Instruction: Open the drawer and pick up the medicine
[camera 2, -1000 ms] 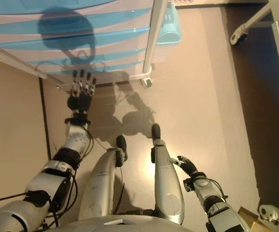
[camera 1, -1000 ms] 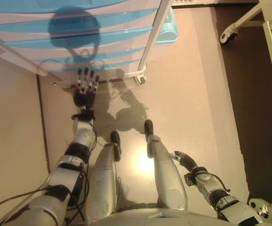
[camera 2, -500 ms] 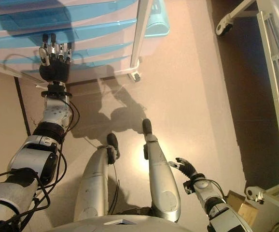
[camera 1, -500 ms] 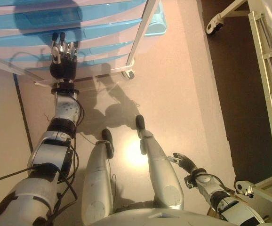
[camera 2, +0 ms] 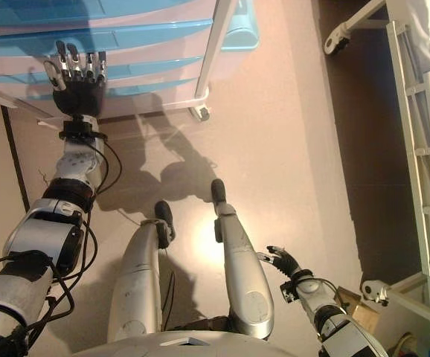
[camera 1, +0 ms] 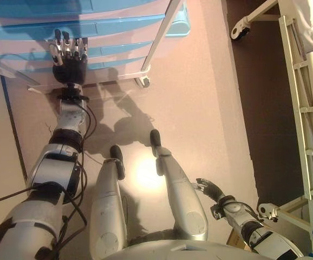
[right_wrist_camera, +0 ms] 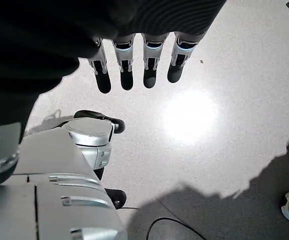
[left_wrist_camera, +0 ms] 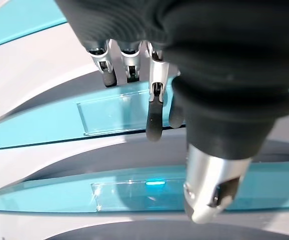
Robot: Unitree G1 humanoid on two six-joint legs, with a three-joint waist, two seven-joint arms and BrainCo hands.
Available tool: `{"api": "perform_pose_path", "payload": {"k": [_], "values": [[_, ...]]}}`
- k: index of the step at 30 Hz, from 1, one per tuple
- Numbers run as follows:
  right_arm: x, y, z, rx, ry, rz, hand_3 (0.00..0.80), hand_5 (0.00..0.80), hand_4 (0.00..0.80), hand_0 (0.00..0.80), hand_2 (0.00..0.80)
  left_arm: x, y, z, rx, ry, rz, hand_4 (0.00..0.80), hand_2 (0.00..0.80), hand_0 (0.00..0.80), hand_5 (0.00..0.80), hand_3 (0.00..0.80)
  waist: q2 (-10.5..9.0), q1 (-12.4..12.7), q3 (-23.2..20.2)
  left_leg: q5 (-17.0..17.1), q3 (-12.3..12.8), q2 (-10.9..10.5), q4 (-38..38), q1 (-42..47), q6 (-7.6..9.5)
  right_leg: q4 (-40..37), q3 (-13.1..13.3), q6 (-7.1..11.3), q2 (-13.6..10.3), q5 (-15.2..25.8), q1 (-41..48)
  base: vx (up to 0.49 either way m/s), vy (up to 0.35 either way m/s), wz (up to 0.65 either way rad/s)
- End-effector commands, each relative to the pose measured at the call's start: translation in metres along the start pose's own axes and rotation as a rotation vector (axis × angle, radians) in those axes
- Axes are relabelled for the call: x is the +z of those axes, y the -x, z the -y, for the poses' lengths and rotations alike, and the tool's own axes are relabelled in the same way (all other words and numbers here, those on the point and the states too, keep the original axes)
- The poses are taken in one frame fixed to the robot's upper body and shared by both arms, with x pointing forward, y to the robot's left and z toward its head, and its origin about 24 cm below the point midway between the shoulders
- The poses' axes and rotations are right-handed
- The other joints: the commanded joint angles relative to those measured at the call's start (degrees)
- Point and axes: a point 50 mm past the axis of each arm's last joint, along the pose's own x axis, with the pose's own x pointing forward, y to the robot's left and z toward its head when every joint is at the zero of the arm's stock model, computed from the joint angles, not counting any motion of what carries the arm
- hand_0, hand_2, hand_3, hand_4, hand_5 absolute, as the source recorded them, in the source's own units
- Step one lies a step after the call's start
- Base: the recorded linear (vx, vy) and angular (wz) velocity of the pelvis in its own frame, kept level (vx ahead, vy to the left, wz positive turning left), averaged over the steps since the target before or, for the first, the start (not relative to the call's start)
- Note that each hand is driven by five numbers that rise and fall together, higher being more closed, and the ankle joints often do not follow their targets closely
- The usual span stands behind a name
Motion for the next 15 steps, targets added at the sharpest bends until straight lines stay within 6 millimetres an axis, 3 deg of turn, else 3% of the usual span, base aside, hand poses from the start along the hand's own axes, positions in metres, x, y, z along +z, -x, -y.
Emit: {"api": "perform_pose_path", "payload": {"k": [1, 7, 10, 11, 15], "values": [[-0.020, 0.007, -0.015, 0.051, -0.016, -0.043, 0.000, 0.000, 0.000, 0.000, 0.000, 0.027, -0.056, 0.071, -0.332, 0.048, 0.074, 0.000, 0.000, 0.000, 0.000, 0.000, 0.26, 1.0, -1.2, -4.0, 1.6, -3.6, 0.9, 0.6, 1.48, -3.0, -3.0, -3.21, 2.6, 0.1, 4.9, 0.019, -0.091, 0.04], [-0.015, 0.003, -0.026, 0.078, -0.030, -0.040, 0.000, 0.000, 0.000, 0.000, 0.000, 0.014, -0.046, 0.054, -0.238, 0.093, 0.047, 0.000, 0.000, 0.000, 0.000, 0.000, -1.14, 1.7, -0.6, -2.6, 2.1, -3.9, -0.6, 1.0, 1.78, -4.5, -3.7, -3.33, 2.5, 1.1, 6.5, -0.042, -0.093, 0.06], [-0.011, 0.001, -0.031, 0.085, -0.039, -0.033, 0.000, 0.000, 0.000, 0.000, 0.000, 0.004, -0.035, 0.039, -0.162, 0.099, 0.020, 0.000, 0.000, 0.000, 0.000, 0.000, -1.11, 2.4, -0.8, -3.9, 1.3, -4.2, -1.9, 2.2, 1.61, -5.0, -3.8, -3.01, 3.0, -0.1, 7.8, 0.036, -0.062, 0.07], [-0.008, -0.001, -0.034, 0.085, -0.046, -0.026, 0.000, 0.000, 0.000, 0.000, 0.000, 0.000, -0.027, 0.030, -0.130, 0.106, 0.009, 0.000, 0.000, 0.000, 0.000, 0.000, -1.70, 2.6, -0.4, -2.1, 2.0, -4.3, -2.6, 1.8, 1.77, -5.6, -4.0, -3.23, 2.7, 1.0, 7.8, 0.001, -0.066, -0.02], [-0.003, -0.003, -0.038, 0.088, -0.053, -0.014, 0.000, 0.000, 0.000, 0.000, 0.000, -0.007, -0.014, 0.015, -0.077, 0.110, -0.015, 0.000, 0.000, 0.000, 0.000, 0.000, -2.11, 3.1, -0.2, -1.8, 1.9, -4.5, -4.5, 2.7, 1.78, -6.7, -4.1, -3.13, 3.1, 0.9, 8.7, -0.026, -0.061, 0.02]]}}
